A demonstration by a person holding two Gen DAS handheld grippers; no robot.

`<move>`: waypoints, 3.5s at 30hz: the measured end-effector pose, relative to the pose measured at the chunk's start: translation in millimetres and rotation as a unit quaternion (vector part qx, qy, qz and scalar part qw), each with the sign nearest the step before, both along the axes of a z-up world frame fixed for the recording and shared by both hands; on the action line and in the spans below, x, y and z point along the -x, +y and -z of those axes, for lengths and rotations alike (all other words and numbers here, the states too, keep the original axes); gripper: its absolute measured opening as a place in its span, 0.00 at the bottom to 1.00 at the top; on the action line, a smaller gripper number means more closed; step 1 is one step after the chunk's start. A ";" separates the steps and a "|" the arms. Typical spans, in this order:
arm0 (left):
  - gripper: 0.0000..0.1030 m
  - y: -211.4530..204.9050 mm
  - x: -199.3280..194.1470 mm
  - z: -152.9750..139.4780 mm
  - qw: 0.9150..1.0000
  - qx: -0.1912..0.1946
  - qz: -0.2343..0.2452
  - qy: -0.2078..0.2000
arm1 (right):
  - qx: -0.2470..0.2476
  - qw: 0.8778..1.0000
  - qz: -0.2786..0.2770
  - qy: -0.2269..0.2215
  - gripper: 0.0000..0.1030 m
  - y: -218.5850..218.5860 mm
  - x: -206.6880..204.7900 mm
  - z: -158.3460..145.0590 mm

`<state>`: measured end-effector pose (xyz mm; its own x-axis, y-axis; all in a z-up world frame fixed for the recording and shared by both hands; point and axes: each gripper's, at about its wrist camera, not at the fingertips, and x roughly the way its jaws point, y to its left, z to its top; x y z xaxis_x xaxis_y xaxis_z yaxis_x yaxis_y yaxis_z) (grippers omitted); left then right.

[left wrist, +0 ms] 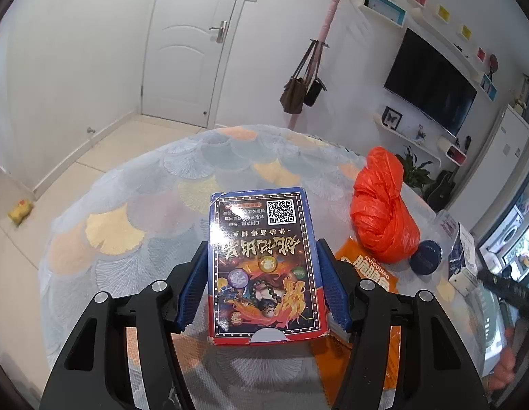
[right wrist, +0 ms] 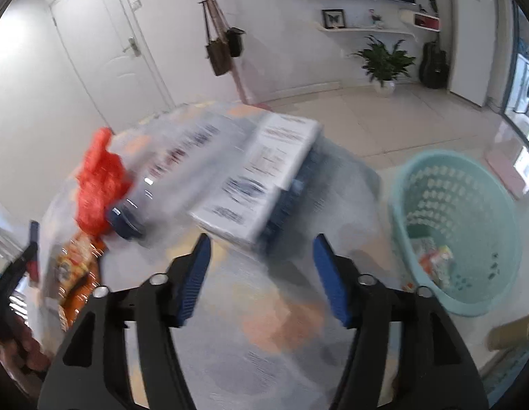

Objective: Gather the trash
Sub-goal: 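Grasp the blue card box with the left tool while the right tool grasps the white milk carton, then carry card box and milk carton over the blue basket and release both, then grasp the red plastic bag with the left tool while the right tool grasps the clear bottle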

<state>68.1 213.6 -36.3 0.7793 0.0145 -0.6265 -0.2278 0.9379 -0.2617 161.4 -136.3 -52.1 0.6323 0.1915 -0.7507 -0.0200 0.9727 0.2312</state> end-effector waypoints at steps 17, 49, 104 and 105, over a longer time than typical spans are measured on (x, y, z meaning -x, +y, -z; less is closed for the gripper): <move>0.57 -2.5 1.8 -0.2 1.000 -0.002 0.007 -0.005 | 0.041 0.993 0.084 0.071 0.60 5.0 -71.0 26.1; 0.57 -297.1 -91.8 -58.7 0.953 0.045 0.297 -0.038 | -0.001 0.987 0.144 -0.076 0.46 -187.7 35.5 -52.7; 0.61 -192.8 -42.3 -54.9 0.977 0.035 0.203 -0.051 | -0.016 0.995 -0.036 -0.090 0.49 -55.4 47.3 -30.0; 0.61 -179.2 -44.7 -57.3 0.980 0.035 0.191 -0.049 | -0.016 0.994 -0.050 -0.091 0.49 -42.1 46.7 -28.5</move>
<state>112.8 34.4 21.0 0.7764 -0.3295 -0.5373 0.1649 0.9290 -0.3314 114.7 -178.4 -23.7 0.7341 0.2821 -0.6177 -0.1615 0.9561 0.2447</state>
